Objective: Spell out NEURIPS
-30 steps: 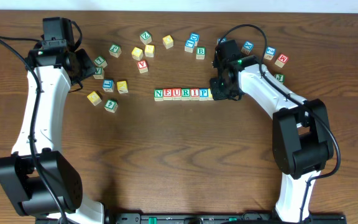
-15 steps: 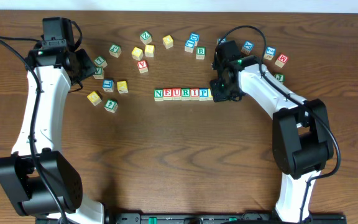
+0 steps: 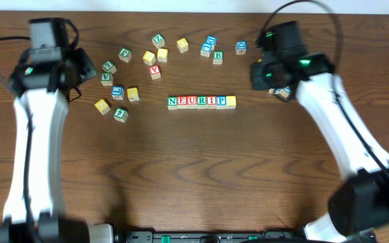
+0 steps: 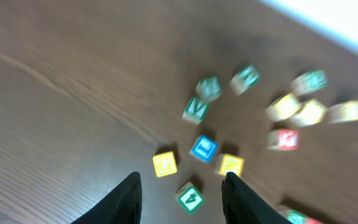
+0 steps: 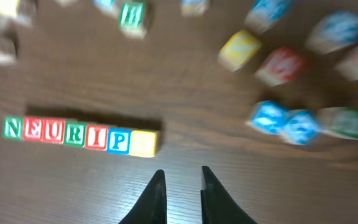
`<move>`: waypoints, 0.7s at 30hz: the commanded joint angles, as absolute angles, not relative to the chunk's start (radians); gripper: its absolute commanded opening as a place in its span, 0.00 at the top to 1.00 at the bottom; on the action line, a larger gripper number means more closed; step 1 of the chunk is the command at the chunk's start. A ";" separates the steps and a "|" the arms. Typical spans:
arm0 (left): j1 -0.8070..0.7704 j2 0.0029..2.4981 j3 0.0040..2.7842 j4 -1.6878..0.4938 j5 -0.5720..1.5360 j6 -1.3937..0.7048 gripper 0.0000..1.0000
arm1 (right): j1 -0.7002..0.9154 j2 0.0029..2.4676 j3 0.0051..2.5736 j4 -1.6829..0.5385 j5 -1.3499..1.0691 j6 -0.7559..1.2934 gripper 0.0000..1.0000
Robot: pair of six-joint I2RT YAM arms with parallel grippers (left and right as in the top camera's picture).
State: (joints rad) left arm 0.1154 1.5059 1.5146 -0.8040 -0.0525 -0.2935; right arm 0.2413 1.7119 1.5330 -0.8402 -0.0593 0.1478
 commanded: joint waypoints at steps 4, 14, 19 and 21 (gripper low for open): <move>0.119 1.340 1.541 -0.807 -0.065 -0.282 0.02 | 0.138 1.548 1.552 -0.869 -0.060 0.141 0.71; 0.119 1.304 1.541 -0.807 -0.065 -0.282 0.02 | 0.034 1.327 1.552 -0.881 -0.062 0.141 0.26; 0.119 1.304 1.541 -0.807 -0.065 -0.282 0.02 | 0.034 1.250 1.552 -0.883 -0.060 0.141 0.01; 0.119 1.304 1.541 -0.807 -0.065 -0.282 0.02 | 0.034 1.227 1.552 -0.894 -0.059 0.141 0.01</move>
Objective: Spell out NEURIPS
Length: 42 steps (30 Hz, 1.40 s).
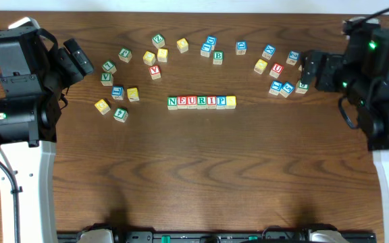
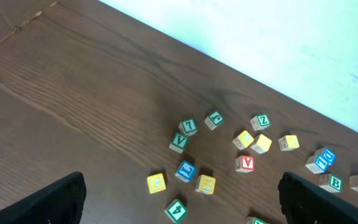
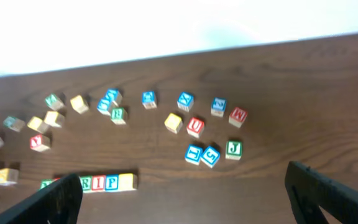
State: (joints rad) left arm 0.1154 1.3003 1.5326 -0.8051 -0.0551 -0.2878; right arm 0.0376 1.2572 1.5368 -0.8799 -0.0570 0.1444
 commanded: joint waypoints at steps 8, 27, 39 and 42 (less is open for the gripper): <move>0.119 1.304 1.541 -0.807 -0.065 -0.282 0.02 | 0.034 1.202 1.552 -1.082 -0.059 0.141 0.01; 0.119 1.304 1.541 -0.807 -0.065 -0.282 0.02 | 0.033 1.203 1.551 -0.988 0.009 0.115 0.01; 0.119 1.304 1.541 -0.807 -0.065 -0.282 0.02 | 0.014 1.028 1.298 -0.646 0.002 -0.028 0.01; 0.119 1.304 1.541 -0.807 -0.065 -0.282 0.02 | -0.019 0.912 1.112 -0.484 -0.033 -0.028 0.01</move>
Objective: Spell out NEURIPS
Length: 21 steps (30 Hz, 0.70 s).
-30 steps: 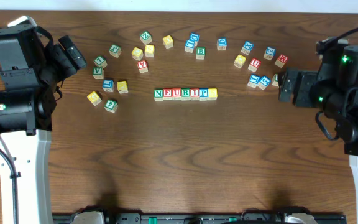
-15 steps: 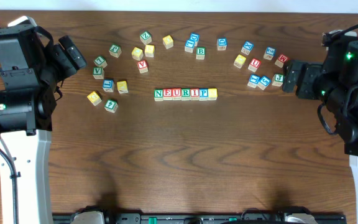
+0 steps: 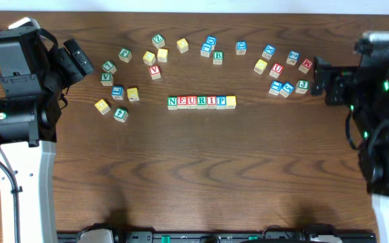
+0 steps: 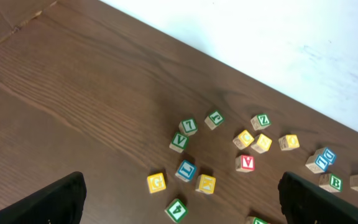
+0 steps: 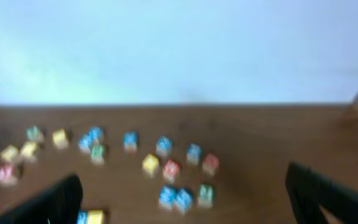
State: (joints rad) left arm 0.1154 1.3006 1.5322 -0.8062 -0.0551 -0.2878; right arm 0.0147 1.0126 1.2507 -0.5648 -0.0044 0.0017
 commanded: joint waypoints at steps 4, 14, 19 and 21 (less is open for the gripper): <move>0.119 1.304 1.541 -0.807 -0.065 -0.282 0.02 | -0.059 0.728 0.841 -0.271 -0.080 -0.028 0.01; 0.119 1.304 1.541 -0.807 -0.065 -0.282 0.02 | -0.065 0.296 0.295 0.070 -0.089 -0.028 0.01; 0.119 1.304 1.541 -0.807 -0.065 -0.282 0.02 | -0.065 0.131 0.135 0.117 -0.084 -0.028 0.01; 0.119 1.304 1.541 -0.807 -0.065 -0.282 0.02 | -0.065 0.078 0.092 0.117 -0.084 -0.028 0.01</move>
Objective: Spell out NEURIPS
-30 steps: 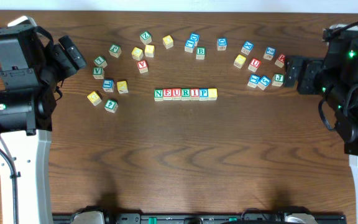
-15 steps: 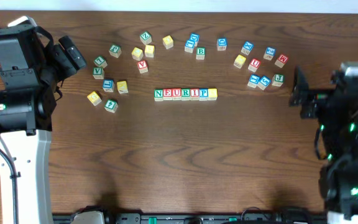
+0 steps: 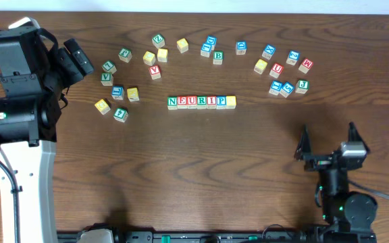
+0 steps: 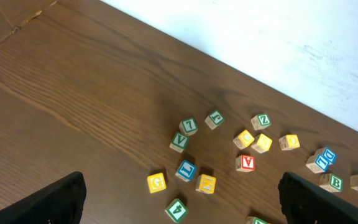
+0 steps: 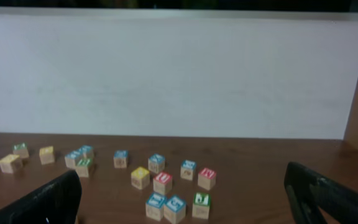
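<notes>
A row of letter blocks (image 3: 196,102) reads N E U R I P in the overhead view. A yellow block (image 3: 230,102) touches its right end; I cannot read its letter. My left gripper (image 3: 76,61) is raised at the back left, wide open and holding nothing. In its wrist view the left gripper (image 4: 180,198) looks down on loose blocks. My right gripper (image 3: 327,138) sits folded back at the front right, also open and holding nothing. The right gripper (image 5: 185,200) faces level across the table.
Loose blocks lie in three groups: left group (image 3: 117,94), back group (image 3: 159,52) and right group (image 3: 283,73), the last also showing as right group (image 5: 174,186). A white wall (image 5: 166,74) stands behind the table's far edge.
The right arm was raised at the table's right edge beside the right group of blocks. It is now folded low at the front right, and its camera looks level. The left arm has not moved.
First both grippers hung low with fingers close together, the left over the left group, the right near the row's yellow end. Then both were raised with fingers wide apart. The row stayed unchanged throughout. Now the right arm is back at the front edge.
</notes>
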`<move>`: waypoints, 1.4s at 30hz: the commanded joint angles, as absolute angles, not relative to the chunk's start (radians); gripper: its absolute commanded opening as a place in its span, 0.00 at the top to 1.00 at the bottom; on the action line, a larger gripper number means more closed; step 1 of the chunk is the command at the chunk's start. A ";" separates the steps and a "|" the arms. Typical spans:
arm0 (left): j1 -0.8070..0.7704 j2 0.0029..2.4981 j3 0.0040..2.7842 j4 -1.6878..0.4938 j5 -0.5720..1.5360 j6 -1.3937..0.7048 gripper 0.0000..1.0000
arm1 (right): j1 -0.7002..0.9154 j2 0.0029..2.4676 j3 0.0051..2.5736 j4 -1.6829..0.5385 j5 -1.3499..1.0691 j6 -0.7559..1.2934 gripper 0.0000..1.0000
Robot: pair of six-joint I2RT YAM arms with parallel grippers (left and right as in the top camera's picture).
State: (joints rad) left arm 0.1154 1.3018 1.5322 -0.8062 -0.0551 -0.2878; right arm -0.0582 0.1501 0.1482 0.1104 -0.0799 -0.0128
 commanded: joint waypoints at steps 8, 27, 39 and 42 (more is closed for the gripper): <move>0.119 1.304 1.541 -0.807 -0.065 -0.282 0.02 | -0.065 0.005 0.006 0.101 -0.084 -0.028 0.01; 0.119 1.304 1.541 -0.807 -0.065 -0.281 0.02 | -0.064 0.006 0.006 -0.068 -0.084 -0.001 0.01; 0.119 1.304 1.541 -0.807 -0.065 -0.282 0.02 | -0.064 0.006 0.006 -0.068 -0.084 -0.001 0.01; 0.119 1.304 1.541 -0.807 -0.065 -0.282 0.02 | -0.064 0.006 0.006 -0.068 -0.084 -0.001 0.01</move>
